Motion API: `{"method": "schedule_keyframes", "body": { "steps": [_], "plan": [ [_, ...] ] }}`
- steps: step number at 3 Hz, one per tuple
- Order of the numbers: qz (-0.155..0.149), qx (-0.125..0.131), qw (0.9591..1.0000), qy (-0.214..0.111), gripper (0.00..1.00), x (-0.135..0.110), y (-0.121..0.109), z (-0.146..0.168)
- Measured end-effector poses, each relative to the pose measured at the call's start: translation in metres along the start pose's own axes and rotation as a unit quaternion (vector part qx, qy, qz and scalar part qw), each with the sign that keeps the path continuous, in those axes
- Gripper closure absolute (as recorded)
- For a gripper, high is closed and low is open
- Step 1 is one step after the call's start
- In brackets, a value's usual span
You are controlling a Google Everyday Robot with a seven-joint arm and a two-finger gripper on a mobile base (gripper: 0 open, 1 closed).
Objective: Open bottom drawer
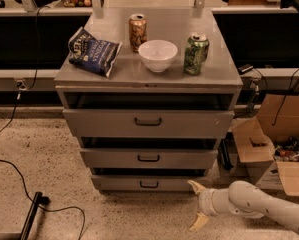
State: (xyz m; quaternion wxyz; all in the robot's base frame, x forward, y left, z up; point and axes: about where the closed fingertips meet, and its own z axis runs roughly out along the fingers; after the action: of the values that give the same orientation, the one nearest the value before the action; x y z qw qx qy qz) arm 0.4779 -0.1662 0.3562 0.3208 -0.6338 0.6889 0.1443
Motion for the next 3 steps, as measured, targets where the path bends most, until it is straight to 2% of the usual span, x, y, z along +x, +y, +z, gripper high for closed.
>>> {"method": "schedule_keyframes", "body": {
  "steps": [1, 3],
  "plan": [
    [0.013, -0.005, 0.9996, 0.023, 0.0, 0.0337, 0.0002, 0.0342],
    [0.009, -0.011, 0.9998, 0.013, 0.0, 0.0289, 0.0056, 0.0331]
  ]
}}
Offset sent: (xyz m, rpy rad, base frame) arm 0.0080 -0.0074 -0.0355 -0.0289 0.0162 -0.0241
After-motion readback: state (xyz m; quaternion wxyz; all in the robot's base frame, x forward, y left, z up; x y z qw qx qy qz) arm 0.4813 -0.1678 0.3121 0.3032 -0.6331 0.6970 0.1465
